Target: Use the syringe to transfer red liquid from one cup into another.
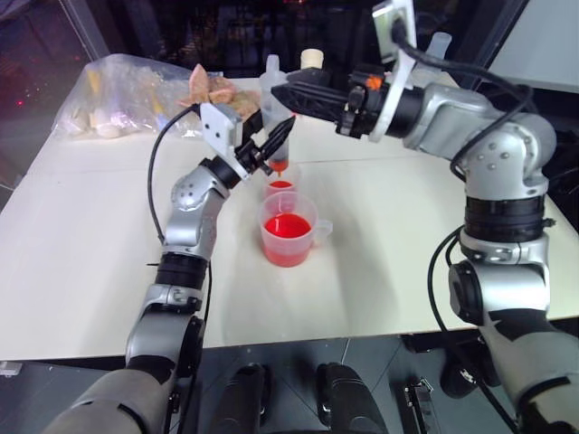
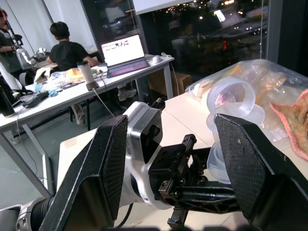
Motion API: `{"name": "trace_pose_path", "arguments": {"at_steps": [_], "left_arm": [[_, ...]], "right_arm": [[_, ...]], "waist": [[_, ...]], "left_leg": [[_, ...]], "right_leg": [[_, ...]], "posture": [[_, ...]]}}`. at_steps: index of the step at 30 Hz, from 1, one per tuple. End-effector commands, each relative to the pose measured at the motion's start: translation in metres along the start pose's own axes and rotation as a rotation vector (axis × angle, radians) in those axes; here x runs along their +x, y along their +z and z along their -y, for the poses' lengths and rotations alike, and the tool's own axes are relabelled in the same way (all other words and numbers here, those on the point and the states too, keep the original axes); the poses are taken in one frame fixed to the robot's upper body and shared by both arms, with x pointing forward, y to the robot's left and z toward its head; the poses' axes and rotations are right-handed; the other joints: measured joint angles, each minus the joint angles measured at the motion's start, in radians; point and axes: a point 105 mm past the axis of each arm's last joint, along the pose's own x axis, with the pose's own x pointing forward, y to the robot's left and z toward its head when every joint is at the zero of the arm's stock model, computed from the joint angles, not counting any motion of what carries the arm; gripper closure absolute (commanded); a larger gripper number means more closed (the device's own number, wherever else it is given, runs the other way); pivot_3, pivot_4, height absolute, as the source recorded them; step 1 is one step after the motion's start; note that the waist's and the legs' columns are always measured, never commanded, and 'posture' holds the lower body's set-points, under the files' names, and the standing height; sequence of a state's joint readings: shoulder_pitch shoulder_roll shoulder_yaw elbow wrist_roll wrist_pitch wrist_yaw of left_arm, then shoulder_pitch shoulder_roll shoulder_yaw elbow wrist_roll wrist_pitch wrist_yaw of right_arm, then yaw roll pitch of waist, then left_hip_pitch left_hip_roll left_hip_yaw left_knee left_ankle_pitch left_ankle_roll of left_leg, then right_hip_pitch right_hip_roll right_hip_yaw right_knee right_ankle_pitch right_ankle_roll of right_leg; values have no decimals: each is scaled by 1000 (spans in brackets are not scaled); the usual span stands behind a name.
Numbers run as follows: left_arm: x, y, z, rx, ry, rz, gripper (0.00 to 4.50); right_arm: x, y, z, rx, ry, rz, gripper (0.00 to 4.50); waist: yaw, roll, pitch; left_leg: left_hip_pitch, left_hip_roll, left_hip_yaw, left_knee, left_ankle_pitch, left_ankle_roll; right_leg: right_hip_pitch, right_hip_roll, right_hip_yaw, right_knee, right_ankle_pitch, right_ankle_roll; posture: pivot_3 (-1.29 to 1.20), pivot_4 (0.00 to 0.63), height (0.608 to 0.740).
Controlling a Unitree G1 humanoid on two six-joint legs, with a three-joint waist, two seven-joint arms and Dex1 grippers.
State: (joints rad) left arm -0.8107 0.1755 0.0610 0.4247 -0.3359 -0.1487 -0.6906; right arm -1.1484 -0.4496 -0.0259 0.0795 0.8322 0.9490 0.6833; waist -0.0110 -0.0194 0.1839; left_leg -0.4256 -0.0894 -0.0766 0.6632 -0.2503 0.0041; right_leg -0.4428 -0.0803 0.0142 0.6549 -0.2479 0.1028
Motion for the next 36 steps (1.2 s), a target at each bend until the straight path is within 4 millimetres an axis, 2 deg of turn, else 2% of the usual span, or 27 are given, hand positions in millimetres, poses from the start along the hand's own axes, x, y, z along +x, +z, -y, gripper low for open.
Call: {"name": "trace_pose_path", "arguments": {"at_steps": [1,6,13,24,27,30,36], "left_arm": [[1,15,1,36,-9,50,2954],[1,13,3,30,-14,44,2954],[1,8,7,22,-24,32,2954],[2,7,10,14,-31,29,2954],[1,6,10,11,-32,25,2954],[0,6,11,12,-36,22,2954],[1,11,12,9,-45,29,2954]], "right_arm": [[4,11,2,-47,-4,28,1567],[7,12,9,-37,-16,33,1567],[17,10,4,-43,24,27,1567],[33,-5,1,-16,62,-18,1567],[37,-7,3,-16,65,-25,2877],[38,-10,5,-16,64,-33,4416],[38,-18,12,-7,46,-56,4465]], "waist": [[0,0,0],[-1,0,0],[-1,0,0],[-3,0,0],[-3,0,0],[-3,0,0],[-3,0,0]], "left_leg": [[0,0,0,0,0,0],[0,0,0,0,0,0],[0,0,0,0,0,0],[0,0,0,0,0,0],[0,0,0,0,0,-1],[0,0,0,0,1,-1],[0,0,0,0,1,-3]], "right_leg": [[0,0,0,0,0,0],[0,0,0,0,0,0],[0,0,0,0,0,0],[0,0,0,0,0,0],[-1,0,0,1,0,0],[-1,0,0,1,0,0],[-1,0,0,1,0,0]], "posture": [[0,150,740],[0,150,740],[0,150,740],[0,150,740],[0,150,740],[0,150,740],[0,150,740]]}}
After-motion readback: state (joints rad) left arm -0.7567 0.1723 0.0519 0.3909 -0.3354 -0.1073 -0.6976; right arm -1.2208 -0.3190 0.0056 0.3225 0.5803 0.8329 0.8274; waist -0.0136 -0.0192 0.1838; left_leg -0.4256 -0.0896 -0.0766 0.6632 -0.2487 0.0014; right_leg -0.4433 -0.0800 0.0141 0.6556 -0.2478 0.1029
